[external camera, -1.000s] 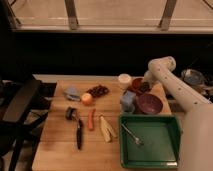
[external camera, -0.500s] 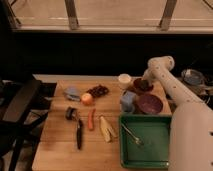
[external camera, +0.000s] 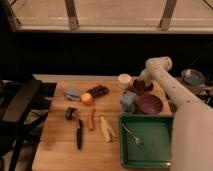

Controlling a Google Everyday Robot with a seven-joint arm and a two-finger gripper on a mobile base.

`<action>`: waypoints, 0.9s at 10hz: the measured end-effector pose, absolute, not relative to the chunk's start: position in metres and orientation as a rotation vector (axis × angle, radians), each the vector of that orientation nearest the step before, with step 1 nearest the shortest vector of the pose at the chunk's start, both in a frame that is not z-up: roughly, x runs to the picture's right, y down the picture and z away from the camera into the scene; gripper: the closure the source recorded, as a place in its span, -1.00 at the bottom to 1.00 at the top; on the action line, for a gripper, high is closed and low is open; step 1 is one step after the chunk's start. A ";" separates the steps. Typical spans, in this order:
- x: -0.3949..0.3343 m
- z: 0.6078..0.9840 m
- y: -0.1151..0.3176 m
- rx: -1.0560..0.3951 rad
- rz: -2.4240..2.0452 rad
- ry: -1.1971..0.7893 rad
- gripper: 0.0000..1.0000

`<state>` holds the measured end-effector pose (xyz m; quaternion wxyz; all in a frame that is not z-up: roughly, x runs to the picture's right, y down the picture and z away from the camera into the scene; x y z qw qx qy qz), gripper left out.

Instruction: Wipe red bowl with eraser

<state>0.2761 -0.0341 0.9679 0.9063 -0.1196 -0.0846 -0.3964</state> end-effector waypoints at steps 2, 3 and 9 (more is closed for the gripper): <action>0.288 0.958 -0.024 -0.284 -0.818 -0.152 1.00; 0.299 0.958 -0.026 -0.296 -0.815 -0.133 1.00; 0.298 0.981 -0.062 -0.254 -0.847 -0.104 1.00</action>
